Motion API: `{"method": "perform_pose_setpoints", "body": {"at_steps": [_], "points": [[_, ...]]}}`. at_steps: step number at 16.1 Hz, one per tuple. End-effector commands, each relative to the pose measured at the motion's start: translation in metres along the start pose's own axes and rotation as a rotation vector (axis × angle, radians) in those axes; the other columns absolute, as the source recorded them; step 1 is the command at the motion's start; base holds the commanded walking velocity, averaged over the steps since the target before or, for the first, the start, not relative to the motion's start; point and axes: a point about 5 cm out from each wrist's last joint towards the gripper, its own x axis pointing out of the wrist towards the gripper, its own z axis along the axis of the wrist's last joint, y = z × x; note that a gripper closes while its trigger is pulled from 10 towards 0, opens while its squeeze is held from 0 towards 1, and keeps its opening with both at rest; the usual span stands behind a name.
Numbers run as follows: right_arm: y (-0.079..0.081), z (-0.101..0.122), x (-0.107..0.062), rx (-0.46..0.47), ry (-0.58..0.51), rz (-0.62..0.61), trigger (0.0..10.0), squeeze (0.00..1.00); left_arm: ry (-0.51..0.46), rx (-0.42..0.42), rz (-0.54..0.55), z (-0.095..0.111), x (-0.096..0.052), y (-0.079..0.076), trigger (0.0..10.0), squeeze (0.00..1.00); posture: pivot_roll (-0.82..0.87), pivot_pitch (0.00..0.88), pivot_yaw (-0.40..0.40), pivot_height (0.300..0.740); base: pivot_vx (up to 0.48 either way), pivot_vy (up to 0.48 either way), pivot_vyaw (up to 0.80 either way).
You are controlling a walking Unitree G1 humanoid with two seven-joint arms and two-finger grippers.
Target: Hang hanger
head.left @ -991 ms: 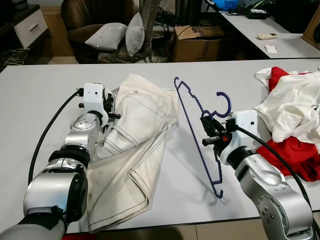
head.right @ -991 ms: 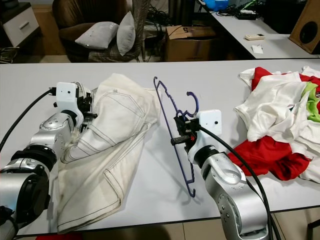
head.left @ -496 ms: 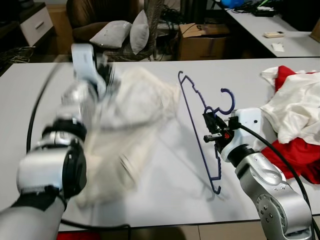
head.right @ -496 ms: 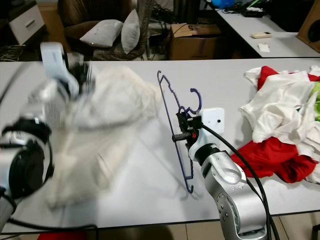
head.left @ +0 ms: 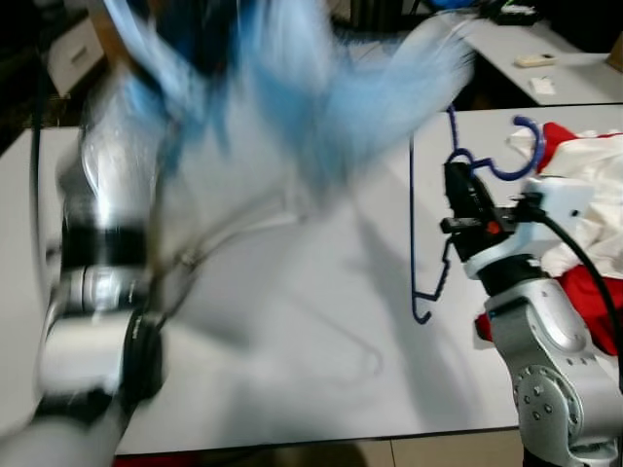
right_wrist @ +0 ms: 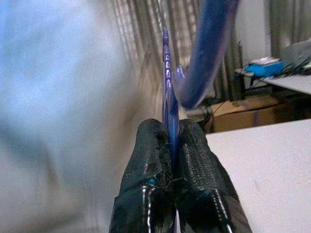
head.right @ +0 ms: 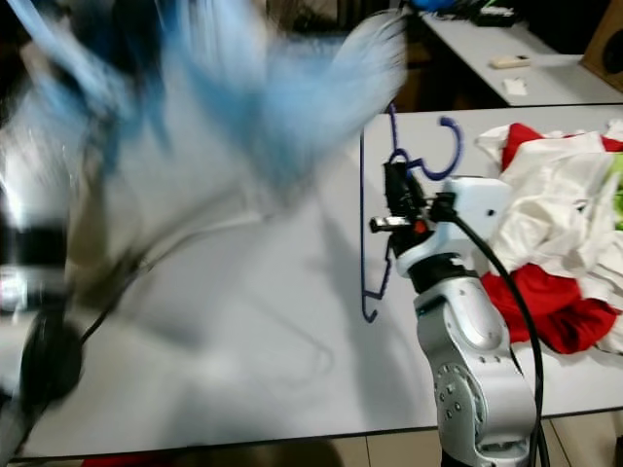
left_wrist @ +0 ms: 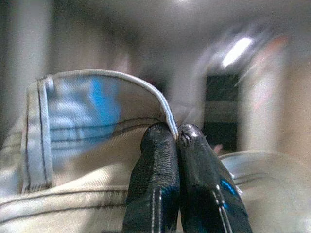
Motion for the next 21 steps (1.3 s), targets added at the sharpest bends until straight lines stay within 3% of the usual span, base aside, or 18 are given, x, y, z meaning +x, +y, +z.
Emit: {"method": "perform_pose_setpoints", "body": {"at_steps": [1, 3, 4, 6, 7, 8, 10, 12, 13, 14, 15, 16, 17, 18, 19, 21], "points": [[-0.001, 0.003, -0.001, 0.003, -0.016, -0.016, 10.0, 0.00, 0.210, 0.106, 0.111, -0.030, -0.016, 0.006, 0.0, 0.00, 0.03, 0.000, 0.047, 0.740, 0.000, 0.000, 0.00], [-0.004, 0.002, -0.003, -0.003, -0.007, -0.032, 10.0, 0.00, 0.316, 0.118, 0.182, -0.052, -0.037, 0.003, 0.0, 0.00, 0.03, 0.000, 0.050, 0.740, 0.000, 0.000, 0.00], [-0.007, 0.004, -0.006, -0.010, -0.015, -0.045, 10.0, 0.00, 0.397, 0.077, 0.145, -0.065, -0.060, -0.019, 0.0, 0.00, 0.03, 0.000, 0.052, 0.740, 0.000, 0.000, 0.00], [-0.010, 0.006, -0.008, -0.016, -0.016, -0.049, 10.0, 0.00, 0.460, 0.053, 0.078, -0.071, -0.076, -0.037, 0.0, 0.00, 0.03, 0.000, 0.049, 0.740, 0.000, 0.000, 0.00], [-0.012, 0.007, -0.010, -0.023, 0.015, -0.025, 10.0, 0.00, 0.538, 0.052, -0.046, -0.073, -0.094, -0.053, 0.0, 0.00, 0.03, 0.000, 0.040, 0.740, 0.000, 0.000, 0.00], [-0.013, 0.007, -0.011, -0.021, 0.031, -0.014, 10.0, 0.00, 0.567, 0.052, -0.095, -0.074, -0.100, -0.059, 0.0, 0.00, 0.03, 0.000, 0.040, 0.740, 0.000, 0.000, 0.00], [-0.019, 0.000, -0.015, -0.066, 0.177, 0.084, 10.0, 0.00, 0.676, 0.055, -0.248, -0.069, -0.115, -0.076, 0.0, 0.00, 0.04, 0.000, 0.032, 0.740, 0.000, 0.000, 0.00], [-0.021, 0.000, -0.020, -0.059, 0.233, 0.167, 10.0, 0.00, 0.696, 0.107, -0.178, -0.071, -0.113, -0.074, 0.6, 0.00, 0.04, 0.000, 0.035, 0.740, 0.000, 0.000, 0.00], [-0.024, 0.004, -0.028, -0.063, 0.254, 0.232, 10.0, 0.00, 0.688, 0.138, -0.103, -0.074, -0.108, -0.070, 10.0, 0.00, 0.03, 0.000, 0.041, 0.740, 0.000, 0.000, 0.00], [-0.031, 0.008, -0.035, -0.086, 0.282, 0.256, 10.0, 0.00, 0.675, 0.131, -0.068, -0.074, -0.105, -0.068, 10.0, 0.02, 0.03, 0.000, 0.051, 0.740, 0.000, 0.000, 0.00], [-0.036, 0.010, -0.039, -0.100, 0.300, 0.260, 10.0, 0.00, 0.655, 0.127, -0.076, -0.071, -0.103, -0.069, 10.0, 1.00, 0.03, 0.000, 0.051, 0.740, 0.000, 0.000, 0.00], [-0.041, 0.013, -0.044, -0.112, 0.312, 0.263, 10.0, 0.00, 0.642, 0.110, -0.101, -0.068, -0.103, -0.071, 10.0, 1.00, 0.02, 0.000, 0.056, 0.740, 0.000, 0.000, 0.00], [-0.049, 0.020, -0.055, -0.117, 0.344, 0.297, 10.0, 0.00, 0.661, 0.076, -0.201, -0.065, -0.108, -0.079, 10.0, 1.00, 0.02, 0.000, 0.055, 0.740, 0.000, 0.000, 0.00], [-0.049, 0.020, -0.055, -0.117, 0.344, 0.297, 10.0, 0.00, 0.661, 0.076, -0.201, -0.065, -0.108, -0.079, 10.0, 1.00, 0.02, 0.000, 0.055, 0.740, 0.000, 0.000, 0.00], [-0.053, 0.025, -0.069, -0.130, 0.409, 0.368, 10.0, 0.00, 0.717, 0.037, -0.314, -0.065, -0.118, -0.090, 10.0, 1.00, 0.02, 0.000, 0.055, 0.740, 0.000, 0.000, 0.00], [-0.057, 0.030, -0.085, -0.144, 0.493, 0.450, 10.0, 0.00, 0.744, 0.025, -0.360, -0.066, -0.124, -0.095, 10.0, 1.00, 0.01, 0.000, 0.061, 0.740, 0.000, 0.000, 0.00]]}}
